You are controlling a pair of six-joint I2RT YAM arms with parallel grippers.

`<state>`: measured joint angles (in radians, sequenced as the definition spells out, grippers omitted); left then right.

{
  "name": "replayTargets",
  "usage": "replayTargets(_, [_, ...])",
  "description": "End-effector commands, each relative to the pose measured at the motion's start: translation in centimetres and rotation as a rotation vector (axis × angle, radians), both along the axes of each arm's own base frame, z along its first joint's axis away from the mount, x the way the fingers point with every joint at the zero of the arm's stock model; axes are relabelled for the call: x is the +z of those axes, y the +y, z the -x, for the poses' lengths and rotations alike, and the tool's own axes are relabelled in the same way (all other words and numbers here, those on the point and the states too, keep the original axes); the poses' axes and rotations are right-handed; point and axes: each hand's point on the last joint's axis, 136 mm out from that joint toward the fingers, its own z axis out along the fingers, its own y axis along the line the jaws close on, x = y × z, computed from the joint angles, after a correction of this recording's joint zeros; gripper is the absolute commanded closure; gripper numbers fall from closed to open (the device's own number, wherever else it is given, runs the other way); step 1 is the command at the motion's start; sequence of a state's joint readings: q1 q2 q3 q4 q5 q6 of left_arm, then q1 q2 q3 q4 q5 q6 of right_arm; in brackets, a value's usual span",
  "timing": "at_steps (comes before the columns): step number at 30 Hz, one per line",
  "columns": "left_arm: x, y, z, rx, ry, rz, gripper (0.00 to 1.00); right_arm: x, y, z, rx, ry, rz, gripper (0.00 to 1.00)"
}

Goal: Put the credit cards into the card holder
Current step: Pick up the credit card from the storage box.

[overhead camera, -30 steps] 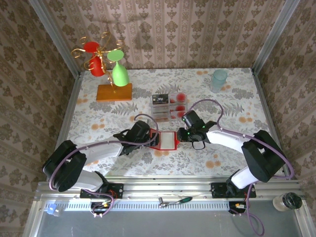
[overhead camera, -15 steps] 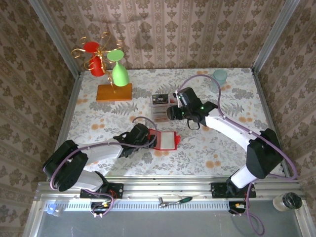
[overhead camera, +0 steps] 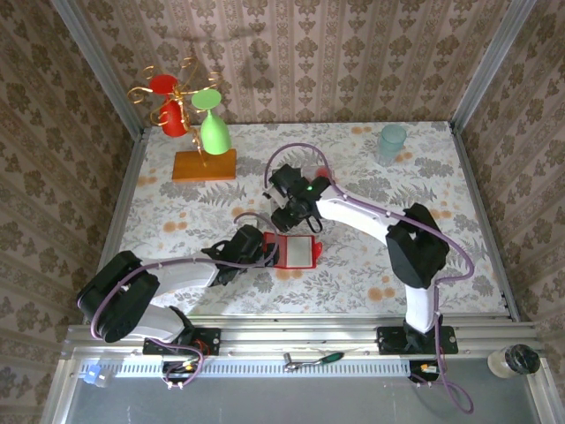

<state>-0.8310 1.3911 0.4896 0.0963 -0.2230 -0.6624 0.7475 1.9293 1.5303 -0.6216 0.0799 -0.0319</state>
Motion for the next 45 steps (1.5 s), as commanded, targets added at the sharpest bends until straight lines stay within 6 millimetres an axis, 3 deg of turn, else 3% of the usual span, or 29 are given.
replayTargets(1, [-0.2,0.0,0.0,0.020,-0.006,0.008,0.00,-0.5,-1.2,-1.0,0.012,-0.016,0.104,0.46])
replayTargets(17, [-0.4,-0.4,-0.1,0.016,0.001,0.023,0.00,-3.0,-0.5,-4.4,0.016,-0.067,0.231,0.48])
replayTargets(24, [-0.5,-0.3,0.1,0.018,0.002,0.027,0.00,-4.2,-0.5,-5.0,0.012,-0.062,0.261,0.50])
replayTargets(38, [-0.5,-0.4,0.1,0.020,0.000,0.035,0.00,-4.1,-2.1,-5.6,-0.024,-0.054,0.271,0.78])
replayTargets(45, [-0.7,-0.5,0.2,0.017,0.003,0.032,0.00,-4.2,-3.1,-5.8,-0.041,-0.049,0.286,0.85])
